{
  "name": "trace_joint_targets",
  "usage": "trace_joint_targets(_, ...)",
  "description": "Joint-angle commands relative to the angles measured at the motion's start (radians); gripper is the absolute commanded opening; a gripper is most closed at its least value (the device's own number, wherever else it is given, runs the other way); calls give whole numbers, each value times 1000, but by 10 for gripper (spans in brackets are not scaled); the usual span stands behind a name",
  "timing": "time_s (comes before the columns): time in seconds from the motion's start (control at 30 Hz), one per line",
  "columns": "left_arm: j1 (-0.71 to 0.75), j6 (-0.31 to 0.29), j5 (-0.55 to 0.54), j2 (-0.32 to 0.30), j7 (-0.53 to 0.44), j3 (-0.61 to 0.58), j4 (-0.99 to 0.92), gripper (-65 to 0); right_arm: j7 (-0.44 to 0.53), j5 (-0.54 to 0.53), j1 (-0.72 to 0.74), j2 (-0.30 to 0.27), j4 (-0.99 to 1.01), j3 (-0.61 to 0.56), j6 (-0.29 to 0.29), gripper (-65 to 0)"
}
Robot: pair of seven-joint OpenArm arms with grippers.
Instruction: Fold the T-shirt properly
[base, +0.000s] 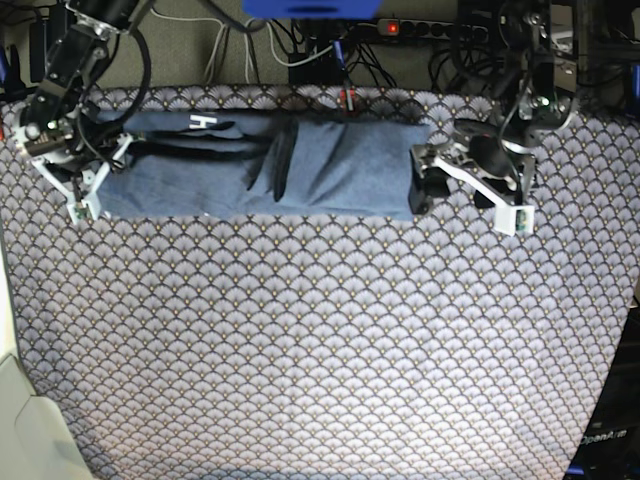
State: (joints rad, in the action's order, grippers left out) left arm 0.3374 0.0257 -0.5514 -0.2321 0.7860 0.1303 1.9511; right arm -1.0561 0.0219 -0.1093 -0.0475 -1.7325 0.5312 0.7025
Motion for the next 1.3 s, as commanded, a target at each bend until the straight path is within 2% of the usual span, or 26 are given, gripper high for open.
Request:
trace_joint_targets(0.0, -7, -7, -6, -5, -18, 4, 15, -18, 35, -4, 13, -15, -7, 2, -4, -330)
trace_joint_targets(0.17, -7, -7, -6, -5, -18, 4, 15, -18, 81, -3, 12, -19, 52, 5, -4, -330)
trace_joint_targets(0.27, -7, -5, -6, -5, -18, 4, 15, -18, 81, -3, 12, -38, 87, 7, -4, -330)
trace_joint_targets(0.63, -4, -7, -6, -5, -18, 4, 17, -18, 81, -3, 13, -51, 96, 8, -4, -330)
trace_joint_targets(0.97, -1, -7, -6, -5, -18, 4, 17, -18, 69, -7, 9, -44, 98, 8, -4, -328)
trace_joint_targets(1.27, -1, -7, -6, -6, -18, 4, 17, -18, 67, -9, 7, -2, 121, 8, -4, -331)
